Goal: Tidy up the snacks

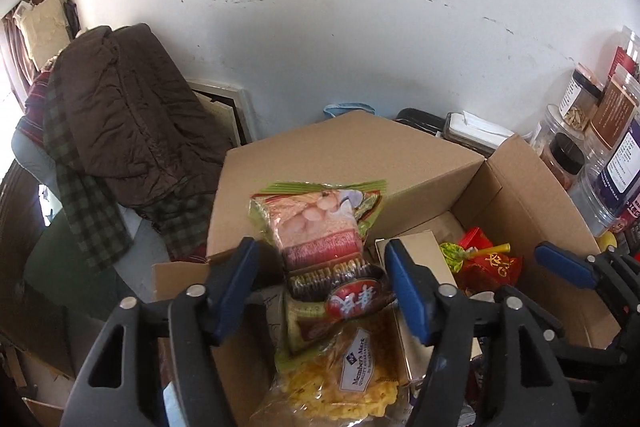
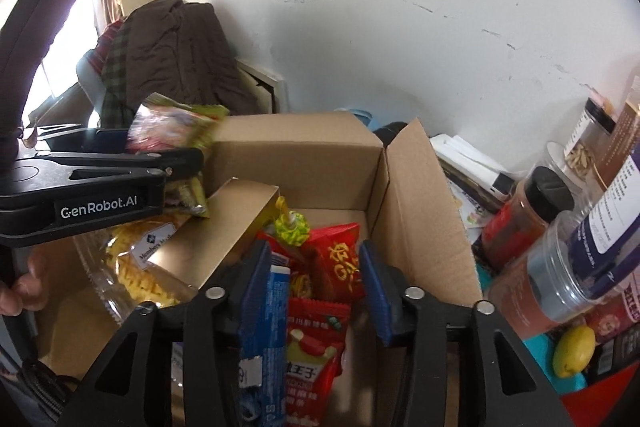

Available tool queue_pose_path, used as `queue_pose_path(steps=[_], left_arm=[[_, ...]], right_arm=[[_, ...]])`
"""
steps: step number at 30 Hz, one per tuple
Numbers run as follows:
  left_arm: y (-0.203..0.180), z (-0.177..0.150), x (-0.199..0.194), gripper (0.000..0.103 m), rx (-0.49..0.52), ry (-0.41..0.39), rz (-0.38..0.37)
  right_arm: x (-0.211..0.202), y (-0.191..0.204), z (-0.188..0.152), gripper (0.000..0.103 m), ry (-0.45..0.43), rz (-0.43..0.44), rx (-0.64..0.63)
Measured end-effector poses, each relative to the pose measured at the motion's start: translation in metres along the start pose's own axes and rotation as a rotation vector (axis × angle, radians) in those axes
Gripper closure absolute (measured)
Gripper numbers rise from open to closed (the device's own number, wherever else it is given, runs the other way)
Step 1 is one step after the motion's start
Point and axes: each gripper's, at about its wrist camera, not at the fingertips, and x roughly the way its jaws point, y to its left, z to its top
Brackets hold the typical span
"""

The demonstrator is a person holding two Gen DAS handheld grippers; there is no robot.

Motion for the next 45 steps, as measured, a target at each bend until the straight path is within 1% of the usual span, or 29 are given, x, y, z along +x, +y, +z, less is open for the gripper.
queue_pose_path(steps=[4, 8, 14, 17, 24, 27, 28, 29, 31, 33, 37, 39, 40, 42, 44, 45], left_arm=[[0.002, 0.002, -0.01, 0.037, -0.007, -0.006, 0.005], [0.003, 0.005, -0.031, 0.037, -0.012, -0.039, -0.011], [0.001, 0.007, -0.073, 0.037, -0.006, -0.095, -0.028], [0.003, 0.005, -0.095, 0.037, -0.01, -0.126, -0.024], [0.009, -0.005, -0.153, 0.037, -0.026, -0.204, -0.024], [0.013, -0.012, -0.18, 0.037, -0.035, -0.247, -0.017], [0.015, -0.015, -0.188, 0.035, -0.038, -0.259, -0.013], [0.015, -0.018, -0.196, 0.028, -0.041, -0.272, -0.01], [0.016, -0.025, -0.212, 0.021, -0.044, -0.3, -0.009], [0.017, -0.032, -0.227, 0.021, -0.046, -0.324, -0.005], [0.013, -0.048, -0.249, 0.021, -0.033, -0.34, -0.014], [0.009, -0.058, -0.26, 0.021, -0.026, -0.353, -0.022], [0.007, -0.064, -0.265, 0.021, -0.024, -0.359, -0.023], [0.004, -0.074, -0.274, 0.019, -0.02, -0.365, -0.023], [0.001, -0.083, -0.281, 0.013, -0.02, -0.37, -0.03], [-0.001, -0.09, -0.284, 0.012, -0.019, -0.376, -0.033]], right_arm=[[-0.012, -0.001, 0.002, 0.056, -0.017, -0.014, 0.007], [-0.028, 0.0, 0.006, 0.056, -0.043, -0.007, 0.015], [-0.061, 0.005, 0.013, 0.056, -0.102, -0.007, 0.016], [-0.085, 0.012, 0.016, 0.056, -0.139, -0.008, 0.005], [-0.138, 0.024, 0.016, 0.055, -0.228, -0.006, -0.004], [-0.16, 0.03, 0.012, 0.05, -0.271, -0.005, -0.008], [-0.167, 0.033, 0.01, 0.05, -0.285, -0.005, -0.011], [-0.173, 0.035, 0.008, 0.05, -0.293, -0.005, -0.014], [-0.186, 0.04, 0.004, 0.05, -0.315, -0.005, -0.021], [-0.2, 0.043, -0.001, 0.044, -0.34, -0.006, -0.029], [-0.224, 0.048, -0.013, 0.037, -0.378, -0.011, -0.026], [-0.237, 0.05, -0.023, 0.027, -0.4, -0.019, -0.021], [-0.242, 0.052, -0.027, 0.025, -0.409, -0.022, -0.021], [-0.251, 0.054, -0.037, 0.019, -0.421, -0.029, -0.021], [-0.258, 0.056, -0.045, 0.018, -0.425, -0.036, -0.02], [-0.262, 0.056, -0.05, 0.018, -0.426, -0.036, -0.02]])
